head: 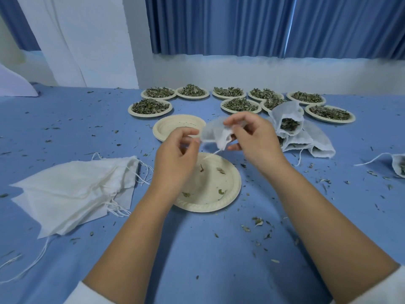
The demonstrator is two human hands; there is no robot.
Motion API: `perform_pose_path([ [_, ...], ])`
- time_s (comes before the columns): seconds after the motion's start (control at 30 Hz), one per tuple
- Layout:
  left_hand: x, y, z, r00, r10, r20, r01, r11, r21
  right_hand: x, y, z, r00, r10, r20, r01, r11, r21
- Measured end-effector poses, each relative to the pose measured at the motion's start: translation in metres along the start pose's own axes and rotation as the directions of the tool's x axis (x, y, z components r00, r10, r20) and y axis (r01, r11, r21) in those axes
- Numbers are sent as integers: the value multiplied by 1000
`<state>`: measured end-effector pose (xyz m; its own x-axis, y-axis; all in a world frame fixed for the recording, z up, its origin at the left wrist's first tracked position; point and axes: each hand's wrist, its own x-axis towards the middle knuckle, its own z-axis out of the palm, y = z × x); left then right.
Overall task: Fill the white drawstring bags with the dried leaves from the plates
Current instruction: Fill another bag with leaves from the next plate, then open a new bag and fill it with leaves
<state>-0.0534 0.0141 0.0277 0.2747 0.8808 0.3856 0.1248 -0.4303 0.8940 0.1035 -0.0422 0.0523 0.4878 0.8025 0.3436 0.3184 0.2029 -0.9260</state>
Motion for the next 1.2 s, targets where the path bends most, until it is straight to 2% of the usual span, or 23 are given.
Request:
perform_pose_path([
  [0.07,6,-7,-6,997,-45,-56,50,995,91,7,10,-9,996,-52,-69,42,991,-129],
  [0.13,11,-15,-11,992,-119,-39,124,977,174,12,23,-17,996,-38,-85,18,972,-233],
  [0.27,16,-26,-18,979,-205,-3,184,876,446,22,52,-27,981,168,-93,-191,905,-381],
  [0.37,18,-26,-22,935,-353,21,280,776,565,28,61,-32,922,362,-137,-385,894,-231],
  [0.43,19,-28,-24,912,-407,47,292,727,622,30,61,-35,890,429,-156,-447,889,-101],
  [0.5,18,-30,-23,903,-425,62,296,721,626,30,58,-38,884,443,-149,-457,886,-78],
  [0.57,19,-30,-24,905,-419,77,284,729,622,29,55,-38,896,425,-126,-441,887,-139],
  [0.63,21,-31,-23,911,-403,89,267,739,618,26,53,-39,925,360,-120,-380,875,-299],
  [0.7,22,-34,-25,920,-381,89,259,762,593,25,49,-40,955,260,-140,-295,819,-492],
  [0.77,23,-36,-26,926,-374,59,291,803,521,22,42,-37,969,195,-151,-247,763,-598],
  [0.87,27,-35,-30,930,-368,15,321,828,460,16,30,-27,960,278,-5,-208,704,-679],
  [0.93,29,-35,-33,930,-366,2,329,837,438,8,21,-19,916,387,109,-229,724,-651],
  [1.0,32,-36,-36,928,-371,-23,350,853,387,4,15,-11,893,422,156,-277,789,-548],
  [1.07,36,-37,-37,927,-371,-63,373,883,285,6,16,-4,894,416,165,-307,839,-448],
  [1.2,51,-36,-38,912,-342,-227,375,919,122,27,19,16,920,375,114,-313,878,-362],
])
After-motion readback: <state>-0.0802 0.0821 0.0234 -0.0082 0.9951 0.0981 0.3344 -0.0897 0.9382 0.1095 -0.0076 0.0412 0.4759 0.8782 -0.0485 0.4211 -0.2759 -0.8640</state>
